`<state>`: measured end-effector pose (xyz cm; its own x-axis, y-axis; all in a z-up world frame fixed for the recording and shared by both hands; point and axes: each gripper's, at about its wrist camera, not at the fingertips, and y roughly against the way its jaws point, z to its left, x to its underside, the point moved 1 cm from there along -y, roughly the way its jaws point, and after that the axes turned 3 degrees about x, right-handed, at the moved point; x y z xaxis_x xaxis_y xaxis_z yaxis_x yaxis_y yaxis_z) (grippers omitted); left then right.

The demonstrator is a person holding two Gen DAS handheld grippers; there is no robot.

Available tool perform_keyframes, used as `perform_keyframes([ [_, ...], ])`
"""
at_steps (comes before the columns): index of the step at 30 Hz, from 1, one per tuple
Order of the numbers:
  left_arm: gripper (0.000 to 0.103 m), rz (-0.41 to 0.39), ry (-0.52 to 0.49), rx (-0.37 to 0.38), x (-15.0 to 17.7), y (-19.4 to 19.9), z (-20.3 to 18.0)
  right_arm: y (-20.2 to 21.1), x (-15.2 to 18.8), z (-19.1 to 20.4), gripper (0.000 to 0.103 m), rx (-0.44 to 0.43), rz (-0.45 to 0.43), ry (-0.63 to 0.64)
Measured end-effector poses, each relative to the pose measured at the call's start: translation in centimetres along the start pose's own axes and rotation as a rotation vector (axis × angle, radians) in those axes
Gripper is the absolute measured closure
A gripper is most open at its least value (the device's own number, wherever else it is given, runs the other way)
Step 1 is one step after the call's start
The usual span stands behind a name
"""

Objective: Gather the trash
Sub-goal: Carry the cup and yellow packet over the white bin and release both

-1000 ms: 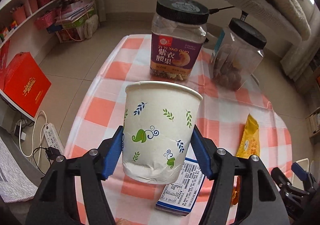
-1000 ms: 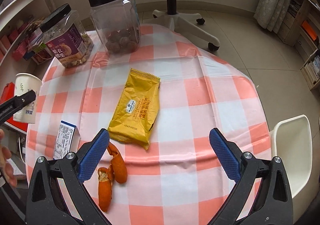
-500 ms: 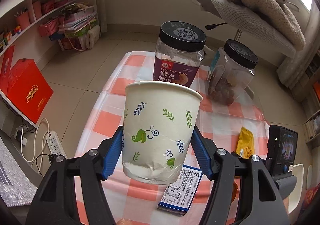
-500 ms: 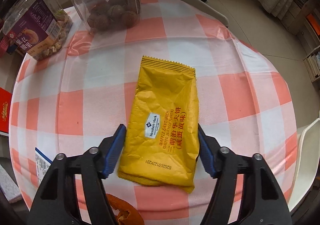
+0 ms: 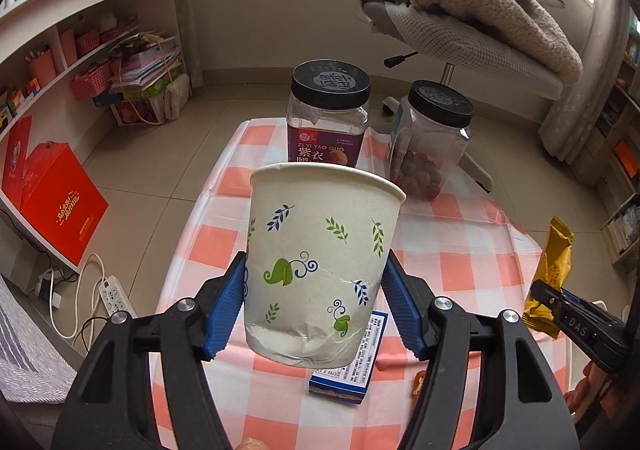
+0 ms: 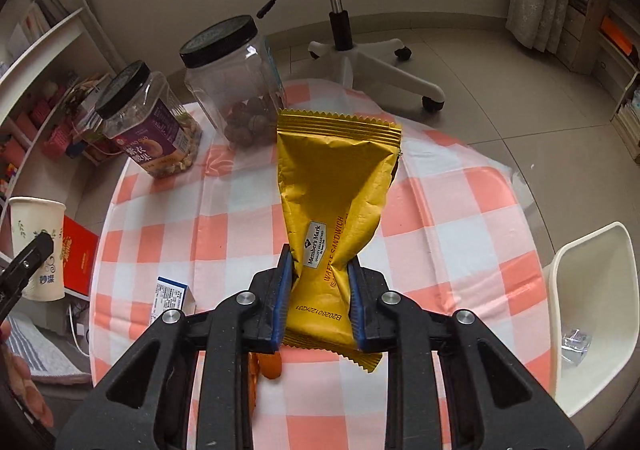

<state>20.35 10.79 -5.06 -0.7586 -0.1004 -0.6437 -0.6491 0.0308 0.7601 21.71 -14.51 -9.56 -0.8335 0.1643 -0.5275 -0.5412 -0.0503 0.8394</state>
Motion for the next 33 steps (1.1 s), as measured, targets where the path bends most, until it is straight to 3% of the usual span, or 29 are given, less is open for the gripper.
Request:
perform_keyframes([
  [5,0.038,-0.018,-0.026,0.026,1.1,1.9,-1.3,5.1,0.5,-1.3,0.079,0.008,-0.095,0.003],
  [15,0.038,-0.046,-0.002,0.074,3.6,5.4,-4.3,12.7,3.2,-6.4,0.079,0.068,-0.236,-0.112],
  [24,0.038,-0.134,-0.081,0.104,4.6,8.4,-9.2,14.8,4.8,-13.7,0.078,0.277,-0.342,-0.225],
  [27,0.038,-0.136,-0.126,0.115,4.9,8.2,-11.6,14.4,4.8,-16.7,0.078,0.364,-0.329,-0.266],
  [33,0.038,-0.127,-0.216,0.167,6.2,7.7,-17.1,15.0,4.4,-21.9,0.074,0.451,-0.315,-0.346],
])
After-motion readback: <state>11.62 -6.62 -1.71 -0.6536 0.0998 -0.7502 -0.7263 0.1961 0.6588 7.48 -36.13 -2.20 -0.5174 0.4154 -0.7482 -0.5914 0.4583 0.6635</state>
